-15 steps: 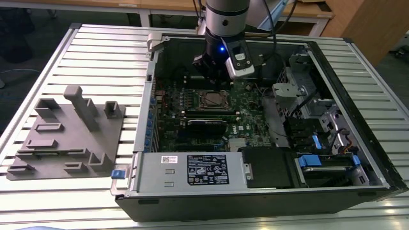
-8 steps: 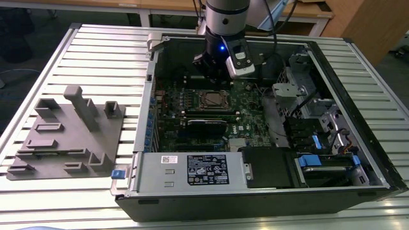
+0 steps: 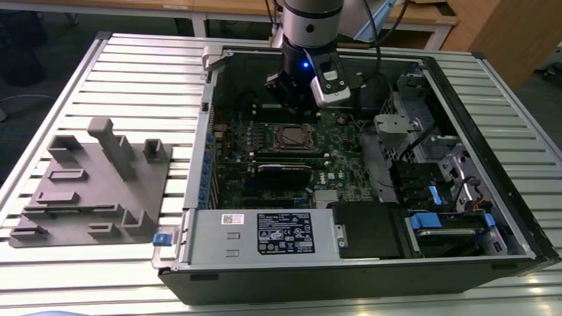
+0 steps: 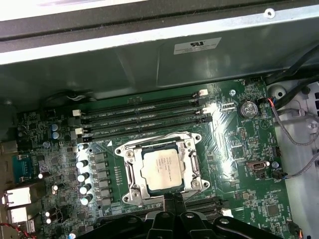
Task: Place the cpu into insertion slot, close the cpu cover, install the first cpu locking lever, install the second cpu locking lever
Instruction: 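Install the second cpu locking lever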
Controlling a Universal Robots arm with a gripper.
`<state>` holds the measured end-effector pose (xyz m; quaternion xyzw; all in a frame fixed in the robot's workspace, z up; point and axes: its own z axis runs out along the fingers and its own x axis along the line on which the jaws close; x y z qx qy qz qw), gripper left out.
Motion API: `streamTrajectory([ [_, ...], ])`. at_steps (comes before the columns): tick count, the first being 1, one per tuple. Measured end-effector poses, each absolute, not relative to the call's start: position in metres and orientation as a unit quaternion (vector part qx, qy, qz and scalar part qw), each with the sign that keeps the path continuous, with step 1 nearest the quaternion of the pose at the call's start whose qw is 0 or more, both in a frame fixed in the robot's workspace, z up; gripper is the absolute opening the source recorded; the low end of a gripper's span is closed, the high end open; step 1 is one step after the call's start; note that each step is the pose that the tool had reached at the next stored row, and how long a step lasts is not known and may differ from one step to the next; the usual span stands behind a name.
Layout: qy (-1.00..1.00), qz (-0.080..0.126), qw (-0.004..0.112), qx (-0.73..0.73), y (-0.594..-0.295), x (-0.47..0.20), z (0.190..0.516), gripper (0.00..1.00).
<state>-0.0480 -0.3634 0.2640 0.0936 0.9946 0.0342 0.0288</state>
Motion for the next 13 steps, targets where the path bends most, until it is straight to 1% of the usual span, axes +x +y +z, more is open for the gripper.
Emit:
streamTrajectory([
  [13, 0.995, 0.034, 0.029, 0.094, -0.375, -0.048, 0.263, 0.11],
])
